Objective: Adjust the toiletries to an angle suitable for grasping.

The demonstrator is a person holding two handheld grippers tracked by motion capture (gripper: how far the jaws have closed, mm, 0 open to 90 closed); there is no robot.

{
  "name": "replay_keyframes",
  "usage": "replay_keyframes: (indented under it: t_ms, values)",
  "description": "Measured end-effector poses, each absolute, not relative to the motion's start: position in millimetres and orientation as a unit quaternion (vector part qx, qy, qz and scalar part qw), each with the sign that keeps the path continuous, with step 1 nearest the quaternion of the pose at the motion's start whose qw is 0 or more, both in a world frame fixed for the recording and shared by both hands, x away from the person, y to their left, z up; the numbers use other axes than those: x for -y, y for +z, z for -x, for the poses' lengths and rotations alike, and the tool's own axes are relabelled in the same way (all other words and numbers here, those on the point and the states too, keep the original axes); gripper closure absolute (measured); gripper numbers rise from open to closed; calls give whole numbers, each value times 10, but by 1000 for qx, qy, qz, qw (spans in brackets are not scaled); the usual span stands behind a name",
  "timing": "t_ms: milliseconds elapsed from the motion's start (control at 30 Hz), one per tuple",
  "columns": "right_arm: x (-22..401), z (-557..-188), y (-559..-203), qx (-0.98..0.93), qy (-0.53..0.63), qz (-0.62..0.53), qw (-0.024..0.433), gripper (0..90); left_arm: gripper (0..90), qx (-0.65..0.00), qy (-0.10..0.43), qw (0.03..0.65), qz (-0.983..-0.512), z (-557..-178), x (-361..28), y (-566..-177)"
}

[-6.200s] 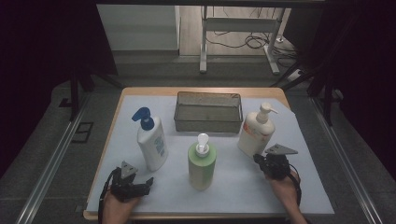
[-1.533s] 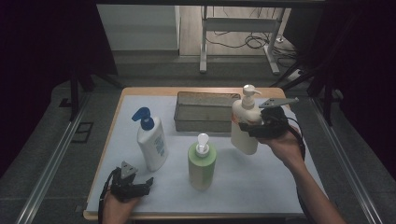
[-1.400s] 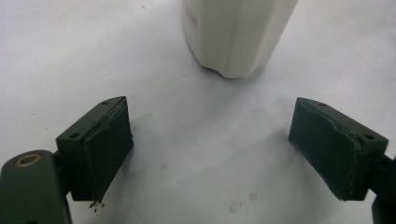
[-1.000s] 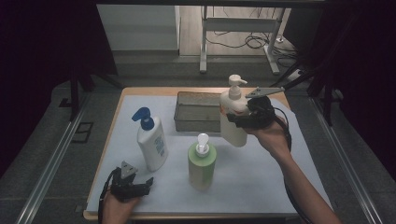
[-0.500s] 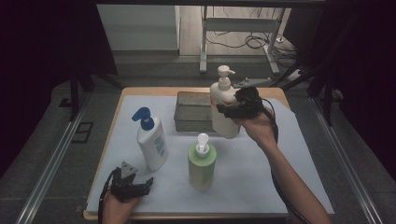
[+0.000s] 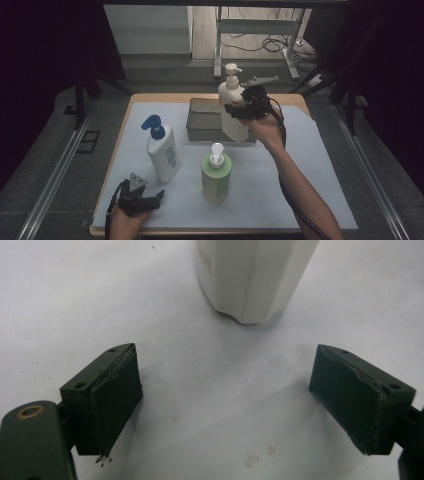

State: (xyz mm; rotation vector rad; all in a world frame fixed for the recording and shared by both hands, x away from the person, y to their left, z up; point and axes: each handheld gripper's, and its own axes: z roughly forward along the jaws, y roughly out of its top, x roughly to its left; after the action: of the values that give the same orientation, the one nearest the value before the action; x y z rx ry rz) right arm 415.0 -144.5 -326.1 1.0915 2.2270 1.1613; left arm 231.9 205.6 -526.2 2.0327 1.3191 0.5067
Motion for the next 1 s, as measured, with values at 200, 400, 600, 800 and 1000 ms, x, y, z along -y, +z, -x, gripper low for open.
replay_keyframes:
  t_ms: [200, 400, 600, 800, 1000]
  values:
    - [1350, -4277, -3293, -794, 412, -395, 208, 376, 130, -503, 193, 327, -776, -2319, -2057, -5262]
    - [1282, -4378, -3327, -792, 414, -398, 210, 377, 130, -504, 193, 326, -776, -2319, -2057, -5262]
    - [1204, -4494, -3361, -790, 412, -401, 214, 377, 130, -503, 193, 327, -776, -2318, -2058, -5261]
    - [1127, -4609, -3395, -788, 415, -401, 214, 377, 130, -503, 193, 327, -777, -2318, -2059, -5261]
    - [1068, -4728, -3440, -786, 414, -406, 214, 377, 130, -503, 193, 327, -776, -2317, -2059, -5262]
